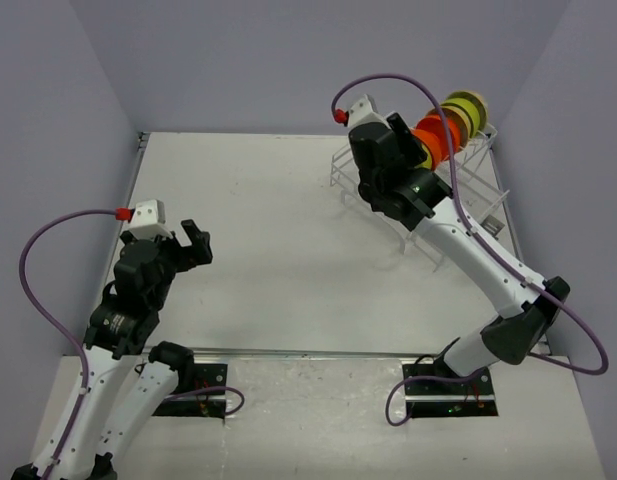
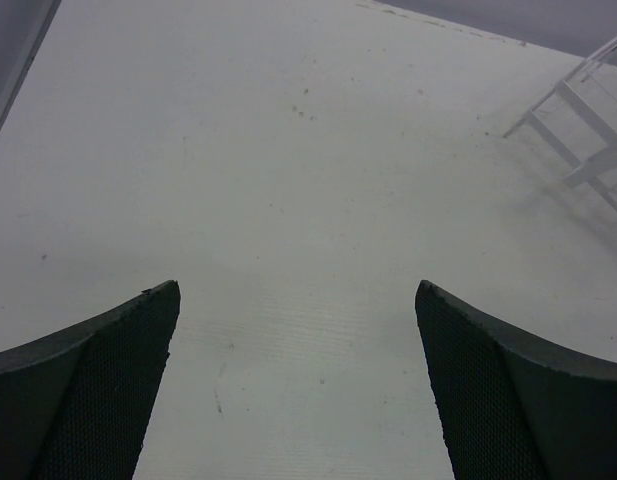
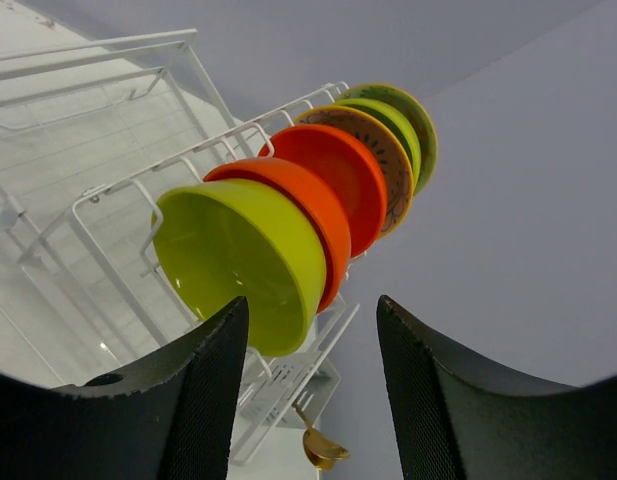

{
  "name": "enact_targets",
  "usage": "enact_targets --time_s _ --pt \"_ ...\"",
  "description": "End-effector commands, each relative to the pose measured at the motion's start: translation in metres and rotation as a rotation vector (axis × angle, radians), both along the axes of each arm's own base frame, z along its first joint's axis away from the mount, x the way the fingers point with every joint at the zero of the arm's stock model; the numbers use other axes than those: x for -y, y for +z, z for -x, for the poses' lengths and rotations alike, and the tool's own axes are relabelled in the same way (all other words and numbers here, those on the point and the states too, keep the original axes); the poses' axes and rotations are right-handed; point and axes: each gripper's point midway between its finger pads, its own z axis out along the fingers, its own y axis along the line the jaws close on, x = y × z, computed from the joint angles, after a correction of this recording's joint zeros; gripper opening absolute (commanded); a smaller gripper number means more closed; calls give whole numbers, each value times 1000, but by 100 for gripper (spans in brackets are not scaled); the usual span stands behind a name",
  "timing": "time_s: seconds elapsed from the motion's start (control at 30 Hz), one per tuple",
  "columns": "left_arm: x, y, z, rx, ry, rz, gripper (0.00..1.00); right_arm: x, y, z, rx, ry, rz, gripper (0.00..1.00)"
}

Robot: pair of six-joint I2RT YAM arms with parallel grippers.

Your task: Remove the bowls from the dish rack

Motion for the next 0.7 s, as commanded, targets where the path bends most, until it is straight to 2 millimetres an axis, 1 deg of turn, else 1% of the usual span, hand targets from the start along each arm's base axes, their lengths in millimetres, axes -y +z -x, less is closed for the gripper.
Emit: enact_targets --time_s 0.0,0.03,0.1,0.13,0.3,0.33,0.5,0.67 --pt "6 8 -3 41 -31 2 100 2 20 -12 46 -21 47 55" --pt "5 7 -3 41 -30 1 100 -1 12 -19 28 -24 65 54" --pt "5 8 -2 47 -31 3 100 2 6 -24 10 -47 97 52" --pt "6 10 -1 53 -34 5 100 2 -1 -28 -3 -54 112 50" --pt "8 10 1 58 -43 7 100 6 -16 -40 -22 -59 108 49" --pt "8 11 1 59 -43 7 100 10 -20 -42 -29 -67 112 48" --pt "12 9 1 51 -58 7 100 16 -31 -49 -37 -76 115 45" --pt "13 9 0 51 -63 7 100 21 -42 -52 -46 -87 117 36"
